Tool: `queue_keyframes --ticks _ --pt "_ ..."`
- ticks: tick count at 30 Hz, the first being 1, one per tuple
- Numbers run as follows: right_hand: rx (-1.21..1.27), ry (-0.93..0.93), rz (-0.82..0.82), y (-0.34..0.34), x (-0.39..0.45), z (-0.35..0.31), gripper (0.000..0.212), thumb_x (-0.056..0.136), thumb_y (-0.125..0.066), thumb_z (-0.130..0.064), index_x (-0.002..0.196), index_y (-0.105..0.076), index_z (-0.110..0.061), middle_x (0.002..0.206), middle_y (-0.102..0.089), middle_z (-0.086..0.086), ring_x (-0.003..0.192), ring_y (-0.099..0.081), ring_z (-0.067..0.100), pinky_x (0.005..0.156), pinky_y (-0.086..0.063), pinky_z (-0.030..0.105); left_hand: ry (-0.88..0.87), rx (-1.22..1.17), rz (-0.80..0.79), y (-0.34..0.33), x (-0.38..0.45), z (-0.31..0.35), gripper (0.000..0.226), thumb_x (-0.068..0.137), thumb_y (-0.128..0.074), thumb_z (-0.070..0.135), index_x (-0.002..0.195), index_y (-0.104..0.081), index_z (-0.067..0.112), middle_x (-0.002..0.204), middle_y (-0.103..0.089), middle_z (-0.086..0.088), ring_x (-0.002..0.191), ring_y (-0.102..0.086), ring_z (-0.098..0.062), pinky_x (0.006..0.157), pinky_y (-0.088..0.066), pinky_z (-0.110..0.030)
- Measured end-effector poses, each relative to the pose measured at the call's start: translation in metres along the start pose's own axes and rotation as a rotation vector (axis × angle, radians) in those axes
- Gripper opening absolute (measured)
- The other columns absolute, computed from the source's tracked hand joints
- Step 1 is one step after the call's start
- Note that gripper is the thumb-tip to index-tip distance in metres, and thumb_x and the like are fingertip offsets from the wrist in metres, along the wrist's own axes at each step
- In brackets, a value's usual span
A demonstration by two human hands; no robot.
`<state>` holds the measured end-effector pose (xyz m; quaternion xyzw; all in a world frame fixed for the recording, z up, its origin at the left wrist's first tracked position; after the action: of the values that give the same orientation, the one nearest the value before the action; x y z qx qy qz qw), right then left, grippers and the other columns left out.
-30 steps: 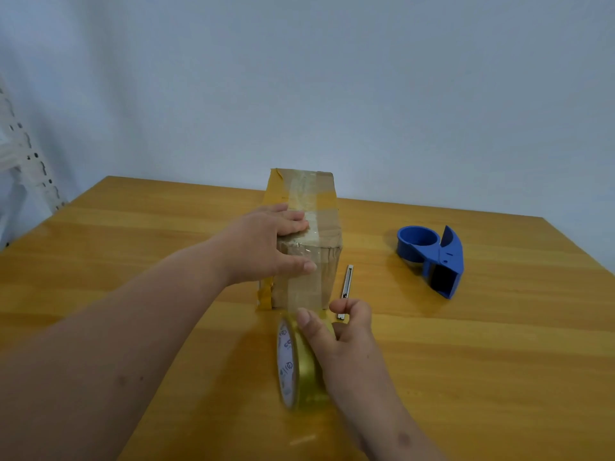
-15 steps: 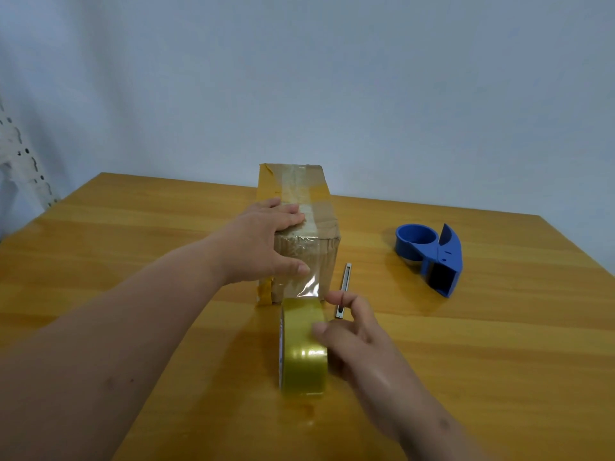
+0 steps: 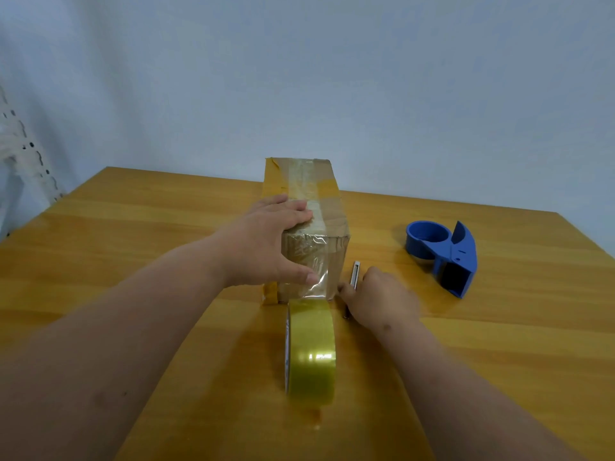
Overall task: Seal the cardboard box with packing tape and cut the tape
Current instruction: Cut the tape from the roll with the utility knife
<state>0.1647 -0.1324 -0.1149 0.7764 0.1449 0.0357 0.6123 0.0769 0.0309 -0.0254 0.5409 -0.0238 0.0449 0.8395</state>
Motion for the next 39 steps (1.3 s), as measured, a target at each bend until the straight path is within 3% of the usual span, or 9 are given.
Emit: queue_keyframes --ticks 4,6,8,11,15,21,25,31,39 --pt "-0.057 0.036 -0.056 0.000 0.005 -0.008 0.022 0.089 -0.052 -0.040 0.089 -0.052 -0.019 0.068 -0.043 -0.004 0.080 -0.054 0.024 0.082 -0.049 0.039 0.001 -0.010 -0.016 0.001 0.000 0.000 0.105 0.059 -0.070 0.065 0.147 -0.028 0.029 0.156 -0.017 0.020 0.144 0.001 -0.001 0.117 -0.007 -0.029" --pt "-0.085 0.027 -0.083 0.003 0.006 -0.005 0.007 0.089 -0.050 -0.020 0.091 -0.056 -0.017 0.069 -0.045 -0.003 0.079 -0.056 0.023 0.074 -0.052 0.037 0.001 -0.013 -0.009 0.001 0.000 0.001 0.103 0.060 -0.069 0.066 0.147 -0.028 0.029 0.156 -0.017 0.020 0.145 0.000 -0.002 0.117 -0.007 -0.029" --pt "-0.089 0.000 -0.099 0.008 0.004 0.002 0.008 0.088 -0.049 -0.012 0.087 -0.056 -0.015 0.073 -0.052 0.000 0.078 -0.059 0.021 0.069 -0.054 0.035 0.004 -0.030 -0.001 0.001 0.000 0.001 0.101 0.061 -0.068 0.067 0.147 -0.029 0.029 0.156 -0.018 0.020 0.144 0.000 -0.001 0.115 -0.007 -0.028" --pt "0.062 -0.070 -0.098 0.017 -0.002 0.019 0.007 0.088 -0.051 -0.018 0.090 -0.057 -0.016 0.082 -0.059 0.003 0.077 -0.060 0.020 0.071 -0.057 0.037 0.004 -0.043 0.004 0.002 0.000 0.001 0.100 0.062 -0.068 0.066 0.147 -0.029 0.030 0.156 -0.018 0.020 0.144 -0.001 -0.001 0.114 -0.007 -0.027" --pt "0.508 0.002 -0.016 0.039 -0.031 0.024 0.011 0.095 -0.046 -0.022 0.092 -0.054 -0.015 0.087 -0.062 0.008 0.079 -0.061 0.023 0.073 -0.054 0.043 -0.006 -0.039 -0.013 0.002 -0.002 -0.002 0.103 0.061 -0.073 0.061 0.148 -0.026 0.029 0.156 -0.017 0.020 0.144 0.001 -0.001 0.117 -0.007 -0.029" --pt "0.797 0.276 -0.061 0.068 -0.081 0.006 0.019 0.098 -0.045 -0.021 0.086 -0.055 -0.010 0.065 -0.062 -0.003 0.052 -0.054 0.005 0.049 -0.043 0.014 -0.008 -0.036 -0.046 0.001 -0.002 -0.002 0.109 0.059 -0.077 0.058 0.149 -0.022 0.028 0.157 -0.014 0.019 0.144 0.003 -0.002 0.117 -0.007 -0.030" --pt "1.025 0.279 -0.180 0.062 -0.082 -0.001 0.017 0.097 -0.047 -0.016 0.090 -0.061 -0.009 0.066 -0.060 0.004 0.053 -0.049 0.015 0.048 -0.040 0.026 -0.008 -0.056 -0.048 0.003 -0.003 -0.002 0.110 0.061 -0.077 0.055 0.150 -0.017 0.030 0.157 -0.014 0.019 0.145 0.004 -0.002 0.117 -0.007 -0.030" --pt "1.214 0.259 -0.296 0.058 -0.079 -0.009 0.026 0.094 -0.042 0.004 0.103 -0.066 -0.002 0.072 -0.061 0.010 0.055 -0.051 0.015 0.052 -0.040 0.029 0.000 -0.061 -0.038 0.005 -0.003 -0.003 0.106 0.064 -0.072 0.059 0.150 -0.018 0.028 0.158 -0.015 0.018 0.145 0.002 -0.001 0.118 -0.009 -0.031" --pt "1.231 0.273 -0.265 0.057 -0.080 -0.003 0.016 0.092 -0.052 -0.001 0.099 -0.065 -0.008 0.079 -0.064 0.008 0.060 -0.055 0.016 0.052 -0.042 0.029 -0.004 -0.045 -0.033 0.005 -0.003 -0.001 0.101 0.067 -0.069 0.061 0.149 -0.021 0.028 0.157 -0.014 0.019 0.145 0.002 -0.001 0.117 -0.008 -0.031"
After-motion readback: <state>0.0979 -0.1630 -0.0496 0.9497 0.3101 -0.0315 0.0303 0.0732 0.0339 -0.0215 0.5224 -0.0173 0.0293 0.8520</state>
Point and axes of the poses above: each hand's wrist, its own x-axis towards the middle knuckle, its own y-axis out of the back of the hand, z = x × y, the point moved 7 cm from there along x, towards the middle knuckle
